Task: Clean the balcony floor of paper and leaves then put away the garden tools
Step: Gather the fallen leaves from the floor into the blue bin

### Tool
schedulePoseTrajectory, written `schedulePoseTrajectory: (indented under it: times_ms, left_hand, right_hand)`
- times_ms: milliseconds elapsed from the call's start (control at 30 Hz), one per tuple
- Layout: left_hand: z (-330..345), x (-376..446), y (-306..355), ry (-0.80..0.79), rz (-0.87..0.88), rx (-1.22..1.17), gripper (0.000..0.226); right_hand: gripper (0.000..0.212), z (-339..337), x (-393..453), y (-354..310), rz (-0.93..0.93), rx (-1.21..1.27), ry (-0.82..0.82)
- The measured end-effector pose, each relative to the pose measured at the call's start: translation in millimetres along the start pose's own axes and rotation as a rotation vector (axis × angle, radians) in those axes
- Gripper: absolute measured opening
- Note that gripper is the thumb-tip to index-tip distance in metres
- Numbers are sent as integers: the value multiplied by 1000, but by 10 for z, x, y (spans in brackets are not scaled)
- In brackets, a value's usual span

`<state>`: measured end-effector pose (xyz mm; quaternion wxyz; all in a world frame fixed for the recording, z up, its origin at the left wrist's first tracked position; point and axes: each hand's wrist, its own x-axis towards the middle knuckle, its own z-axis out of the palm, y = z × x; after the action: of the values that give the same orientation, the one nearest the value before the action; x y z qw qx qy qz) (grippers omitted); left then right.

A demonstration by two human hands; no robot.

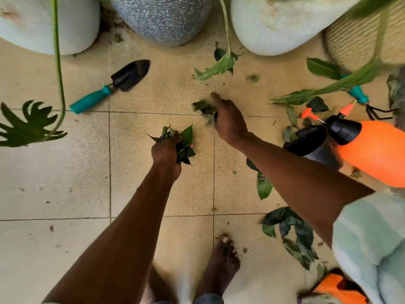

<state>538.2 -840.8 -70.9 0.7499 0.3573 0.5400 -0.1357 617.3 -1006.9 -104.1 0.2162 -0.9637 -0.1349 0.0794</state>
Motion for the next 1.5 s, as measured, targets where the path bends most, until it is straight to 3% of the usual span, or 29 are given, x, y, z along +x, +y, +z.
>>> schedulePoseTrajectory:
  times_ms: [100, 167, 200, 233, 267, 300, 367, 400, 433, 567, 667, 767, 833, 967, 1133, 1233, 1400, 1467, 1500]
  left_hand:
    - [-62, 30, 48, 13, 29, -12, 20]
    - [-100, 60, 75, 24, 42, -23, 21]
    - [-113, 74, 85, 26, 47, -24, 21]
    - [-126, 81, 94, 24, 48, -28, 20]
    - [-140, 86, 112, 17, 47, -32, 21]
    - [-161, 99, 124, 12, 47, -34, 21]
    - [-216, 136, 140, 17, 51, -16, 22]
    - [-241, 157, 137, 28, 52, -3, 24]
    - [-269, 165, 126, 44, 52, 4, 25]
    - [-326, 61, 110, 70, 40, 7, 23]
    - [-394, 1, 115, 66, 29, -20, 22]
    - [-478, 29, 153, 76, 30, -28, 22]
    - [-520, 63, 176, 88, 35, -25, 25]
    - [-519, 49, 210, 92, 44, -13, 21]
    - [-426, 6, 176, 57, 24, -43, 19]
    - [-351, -13, 129, 40, 10, -44, 20]
    - [-281, -5, 37, 29, 1, -32, 21]
    - [-268, -2, -5, 20, -1, -27, 21]
    - [-266, 1, -22, 20, 0, -23, 20]
  right_hand:
    - [29, -113, 527, -94, 68, -10, 60]
    - [11, -189, 902, -7, 196, 132, 105]
    - [17, -180, 1093, 122, 286, 286, 161]
    - [21, -111, 1215, 247, 459, 674, 168]
    - [19, -2, 1325, 333, 545, 1005, 65]
    - [20, 73, 1365, 332, 537, 997, 24]
    - [33, 90, 1199, 59, 247, 315, -3]
    - [32, 37, 1058, -58, 195, 65, -48]
    - [29, 68, 914, -144, 217, -26, -21]
    - [43, 159, 312, -316, 45, -72, 75]
    - [56, 134, 281, -428, 5, -6, 19]
    - [37, 98, 560, -582, -191, -78, -59]
    - [31, 145, 797, -583, -176, -211, -99]
    - [38, 298, 828, -561, -145, -191, -196]
    - [33, 312, 126, -455, -202, -115, -68]
    - [44, 168, -20, -273, 40, -9, 34]
    - [24, -165, 471, 292, 563, 41, 308]
    - [35, -233, 655, 543, 625, -33, 277]
    - [39, -227, 692, 644, 596, -58, 169]
